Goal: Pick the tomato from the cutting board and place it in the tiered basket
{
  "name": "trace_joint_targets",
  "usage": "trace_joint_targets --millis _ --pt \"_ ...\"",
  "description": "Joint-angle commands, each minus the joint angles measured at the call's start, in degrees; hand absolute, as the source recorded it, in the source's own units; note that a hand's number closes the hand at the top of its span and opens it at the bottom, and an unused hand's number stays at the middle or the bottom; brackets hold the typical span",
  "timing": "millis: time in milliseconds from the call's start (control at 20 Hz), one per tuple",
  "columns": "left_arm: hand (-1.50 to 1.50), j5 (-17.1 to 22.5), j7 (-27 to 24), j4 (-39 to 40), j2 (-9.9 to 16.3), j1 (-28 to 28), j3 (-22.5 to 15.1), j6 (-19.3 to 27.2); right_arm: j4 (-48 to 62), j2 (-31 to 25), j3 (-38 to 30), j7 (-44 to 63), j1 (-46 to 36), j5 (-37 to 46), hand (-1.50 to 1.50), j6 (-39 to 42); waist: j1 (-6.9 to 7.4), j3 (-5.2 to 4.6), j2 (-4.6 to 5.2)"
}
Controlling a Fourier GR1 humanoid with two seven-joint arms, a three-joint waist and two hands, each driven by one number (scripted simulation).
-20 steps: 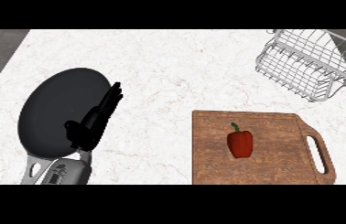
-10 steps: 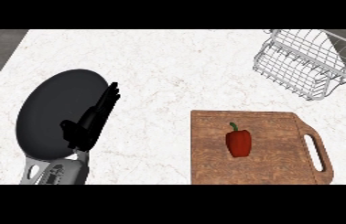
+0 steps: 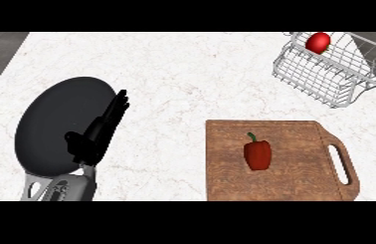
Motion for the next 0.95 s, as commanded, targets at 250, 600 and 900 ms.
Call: trace_joint_targets --millis 250,600,900 --pt "0.0 -0.87 -0.35 -1.7 0.39 2.63 0.17 0.73 -4.95 -11.31 -3.69 -4.57 7.63 2.02 -1.5 -13.91 -0.9 0.07 -0.38" --pt "0.0 0.43 0.13 -0.48 1.25 2.27 1.96 -0.35 -11.14 -19.95 -16.1 -12.46 21.99 -9.75 -1.5 -5.01 -3.04 0.1 -0.81" --pt "0.0 -0.34 -0.34 -3.51 0.18 4.44 1.07 0.63 -13.61 -26.45 -24.79 -17.13 38.11 -17.31 -1.5 9.39 -3.39 0.08 -0.98"
